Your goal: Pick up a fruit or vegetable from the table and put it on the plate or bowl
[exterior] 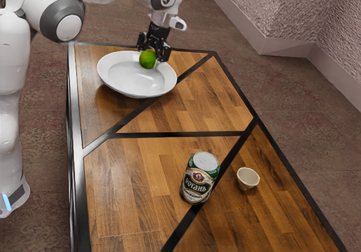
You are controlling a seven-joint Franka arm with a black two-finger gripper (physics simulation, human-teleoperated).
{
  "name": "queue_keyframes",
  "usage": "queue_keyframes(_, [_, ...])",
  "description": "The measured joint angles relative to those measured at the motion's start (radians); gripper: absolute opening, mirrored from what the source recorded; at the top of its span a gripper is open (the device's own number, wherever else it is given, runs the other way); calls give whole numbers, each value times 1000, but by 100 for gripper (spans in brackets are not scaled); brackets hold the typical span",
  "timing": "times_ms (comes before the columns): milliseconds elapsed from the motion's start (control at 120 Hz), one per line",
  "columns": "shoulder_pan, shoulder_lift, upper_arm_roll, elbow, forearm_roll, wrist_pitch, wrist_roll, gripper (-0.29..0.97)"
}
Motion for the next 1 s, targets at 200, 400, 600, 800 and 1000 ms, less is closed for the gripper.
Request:
queue_keyframes(200, [-40,-66,59,-56,1,-17,14,33])
queue_keyframes(400, [-53,-147,63,-115,17,-22,23,33])
queue_keyframes(600, [-30,-169,63,-132,29,-23,30,52])
queue_keyframes(800, [-33,-194,56,-99,26,-22,51,64])
queue_keyframes(1000, [130,-169,-125,40,21,-17,375,67])
